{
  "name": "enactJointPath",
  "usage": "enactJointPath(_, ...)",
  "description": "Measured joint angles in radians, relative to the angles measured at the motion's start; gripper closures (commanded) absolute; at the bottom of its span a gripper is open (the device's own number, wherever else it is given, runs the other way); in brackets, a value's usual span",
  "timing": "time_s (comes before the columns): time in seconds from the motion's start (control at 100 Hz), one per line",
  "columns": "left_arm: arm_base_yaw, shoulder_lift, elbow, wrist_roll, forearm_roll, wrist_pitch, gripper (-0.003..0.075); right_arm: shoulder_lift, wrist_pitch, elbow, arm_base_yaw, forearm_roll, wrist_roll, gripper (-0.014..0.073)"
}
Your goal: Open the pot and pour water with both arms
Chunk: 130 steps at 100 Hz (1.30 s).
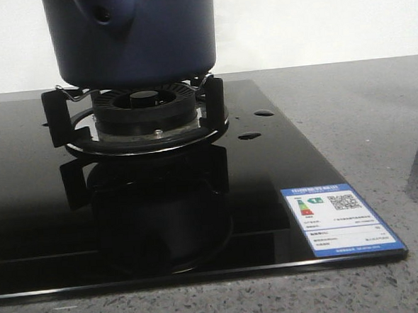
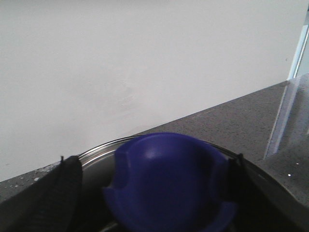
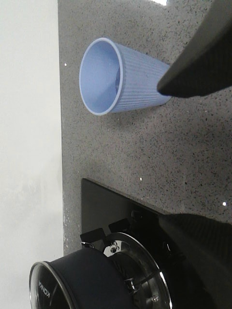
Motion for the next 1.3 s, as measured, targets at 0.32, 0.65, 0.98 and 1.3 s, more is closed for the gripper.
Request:
enactJointPath(0.32,0.007,0.003,0.000,0.000,0.006,0.000,0.0321,0.000,0.000,0.000,0.000,0.000,0.000,0.0130)
enactJointPath(0.65,0.007,-0.004,0.000,0.000,0.007,0.007,0.0324,0.000,0.000,0.000,0.000,-0.004,0.000,0.0130)
enactJointPath(0.98,0.011,-0.140,0.000,0.000,0.006,0.024,0.0324,0.000,-0.034,0.014,0.000,-0.058,0.000,0.0130)
enactJointPath(1.3,0.129,-0.244,0.000,0.000,0.006,0.074,0.0324,0.004,-0.227,0.169,0.000,-0.122,0.000,0.0130)
